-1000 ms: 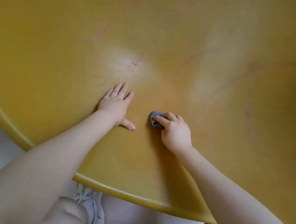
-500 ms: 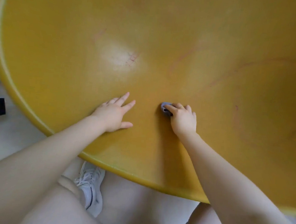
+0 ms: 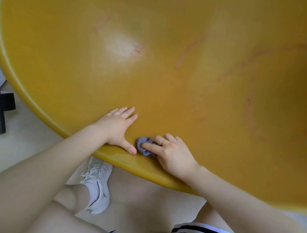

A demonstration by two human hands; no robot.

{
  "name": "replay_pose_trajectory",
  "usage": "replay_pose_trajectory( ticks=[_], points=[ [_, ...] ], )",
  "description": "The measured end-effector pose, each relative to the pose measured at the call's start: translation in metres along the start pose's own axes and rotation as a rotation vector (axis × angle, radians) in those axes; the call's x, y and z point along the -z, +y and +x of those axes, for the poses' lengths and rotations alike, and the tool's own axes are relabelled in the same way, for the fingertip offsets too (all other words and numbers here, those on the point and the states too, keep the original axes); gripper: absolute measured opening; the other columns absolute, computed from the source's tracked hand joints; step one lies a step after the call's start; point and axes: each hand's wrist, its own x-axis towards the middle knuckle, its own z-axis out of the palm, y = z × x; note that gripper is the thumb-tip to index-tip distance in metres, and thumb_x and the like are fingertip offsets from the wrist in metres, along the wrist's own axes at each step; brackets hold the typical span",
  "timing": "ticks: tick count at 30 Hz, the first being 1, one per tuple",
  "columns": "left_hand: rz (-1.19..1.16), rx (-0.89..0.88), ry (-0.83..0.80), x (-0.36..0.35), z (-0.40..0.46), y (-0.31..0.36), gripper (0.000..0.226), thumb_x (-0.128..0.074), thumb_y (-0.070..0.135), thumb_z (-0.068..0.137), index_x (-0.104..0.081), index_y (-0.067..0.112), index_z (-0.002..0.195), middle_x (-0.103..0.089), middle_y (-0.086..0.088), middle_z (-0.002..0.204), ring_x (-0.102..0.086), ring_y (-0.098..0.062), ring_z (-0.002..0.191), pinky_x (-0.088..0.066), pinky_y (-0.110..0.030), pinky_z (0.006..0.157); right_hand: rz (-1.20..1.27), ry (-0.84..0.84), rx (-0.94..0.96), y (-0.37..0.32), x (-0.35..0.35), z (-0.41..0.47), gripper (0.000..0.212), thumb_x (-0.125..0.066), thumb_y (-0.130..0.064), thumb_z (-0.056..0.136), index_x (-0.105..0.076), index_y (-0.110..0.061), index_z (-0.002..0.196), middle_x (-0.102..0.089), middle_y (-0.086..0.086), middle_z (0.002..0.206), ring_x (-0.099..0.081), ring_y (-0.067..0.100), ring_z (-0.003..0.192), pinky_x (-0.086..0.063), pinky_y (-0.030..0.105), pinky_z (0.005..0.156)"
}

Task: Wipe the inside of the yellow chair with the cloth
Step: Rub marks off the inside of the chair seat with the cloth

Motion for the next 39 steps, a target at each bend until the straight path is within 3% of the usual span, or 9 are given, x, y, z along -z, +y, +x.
replay_pose_trajectory(
  ticks=[5, 9, 14, 20, 23, 27, 32, 36, 39],
  points=[
    [-0.091, 0.042, 0.012, -0.005, -0.003, 0.011, 0.117, -0.061, 0.074, 0.064, 0.003, 0.027, 0.150, 0.018, -0.001, 0.156, 0.011, -0.019, 0.144, 0.000, -0.034, 0.116, -0.199, -0.076, -0.311, 0.075, 0.010, 0.025, 0.042, -0.039, -0.015, 0.094, -0.051, -0.035, 0.129, -0.052, -0.001, 0.130, -0.048, 0.029, 0.099, -0.034, 0.032, 0.072],
    [-0.074, 0.068, 0.005, -0.002, -0.002, 0.015, 0.118, -0.062, 0.073, 0.063, 0.003, 0.027, 0.150, 0.018, -0.004, 0.156, 0.010, -0.021, 0.144, 0.000, -0.033, 0.116, -0.189, -0.053, -0.563, 0.088, 0.015, 0.032, 0.047, -0.036, -0.007, 0.094, -0.045, -0.031, 0.133, -0.046, 0.004, 0.131, -0.043, 0.030, 0.104, -0.031, 0.033, 0.074],
    [-0.119, 0.088, -0.006, 0.001, -0.001, 0.020, 0.119, -0.067, 0.069, 0.063, 0.003, 0.028, 0.150, 0.019, -0.003, 0.155, 0.012, -0.020, 0.144, -0.004, -0.034, 0.116, -0.004, 0.071, -0.290, 0.019, 0.001, 0.005, 0.034, -0.041, -0.018, 0.076, -0.071, -0.024, 0.092, -0.063, 0.006, 0.082, -0.056, 0.030, 0.061, -0.045, 0.028, 0.048],
    [-0.134, 0.112, -0.017, -0.001, -0.001, 0.022, 0.118, -0.065, 0.070, 0.064, 0.005, 0.028, 0.150, 0.022, -0.002, 0.155, 0.015, -0.020, 0.144, -0.004, -0.035, 0.116, 0.018, 0.040, -0.086, 0.007, 0.007, -0.029, 0.043, -0.036, -0.021, 0.076, -0.071, -0.030, 0.098, -0.067, 0.000, 0.090, -0.053, 0.024, 0.057, -0.040, 0.026, 0.047],
    [-0.148, 0.110, -0.031, -0.003, 0.002, 0.022, 0.119, -0.064, 0.071, 0.064, 0.007, 0.029, 0.149, 0.025, -0.002, 0.154, 0.016, -0.021, 0.143, -0.001, -0.035, 0.116, -0.126, -0.054, -0.284, 0.051, 0.020, -0.028, 0.043, -0.041, -0.012, 0.084, -0.065, -0.031, 0.115, -0.064, 0.005, 0.107, -0.055, 0.030, 0.076, -0.040, 0.033, 0.060],
    [-0.146, 0.097, -0.026, -0.004, 0.002, 0.020, 0.118, -0.062, 0.072, 0.064, 0.008, 0.030, 0.149, 0.026, -0.002, 0.154, 0.018, -0.021, 0.143, 0.002, -0.035, 0.116, -0.223, -0.122, -0.734, 0.093, 0.034, -0.028, 0.051, -0.036, -0.010, 0.095, -0.039, -0.037, 0.137, -0.040, 0.002, 0.137, -0.038, 0.031, 0.108, -0.033, 0.037, 0.082],
    [-0.129, 0.101, -0.068, -0.002, 0.001, 0.021, 0.115, -0.060, 0.072, 0.067, 0.008, 0.029, 0.149, 0.024, -0.002, 0.154, 0.015, -0.021, 0.143, -0.005, -0.039, 0.116, -0.187, -0.082, -0.770, 0.048, 0.021, -0.015, 0.053, -0.033, -0.007, 0.093, -0.039, -0.037, 0.136, -0.037, -0.001, 0.140, -0.033, 0.027, 0.114, -0.032, 0.037, 0.085],
    [-0.053, 0.030, -0.074, 0.011, -0.012, 0.003, 0.107, -0.059, 0.068, 0.072, -0.002, 0.023, 0.151, 0.011, -0.003, 0.157, 0.003, -0.020, 0.145, -0.008, -0.034, 0.116, -0.045, 0.016, -0.691, -0.029, -0.006, 0.008, 0.050, -0.041, -0.007, 0.086, -0.051, -0.033, 0.127, -0.049, 0.000, 0.128, -0.042, 0.029, 0.106, -0.036, 0.036, 0.075],
    [0.084, 0.041, -0.018, 0.017, -0.033, -0.030, 0.109, -0.055, 0.073, 0.070, -0.010, 0.016, 0.150, 0.003, -0.005, 0.158, -0.001, -0.018, 0.145, -0.003, -0.032, 0.117, 0.077, 0.120, -0.629, -0.080, -0.015, 0.032, 0.034, -0.055, -0.015, 0.065, -0.070, -0.021, 0.096, -0.064, 0.008, 0.089, -0.056, 0.032, 0.071, -0.041, 0.032, 0.051]
  ],
)
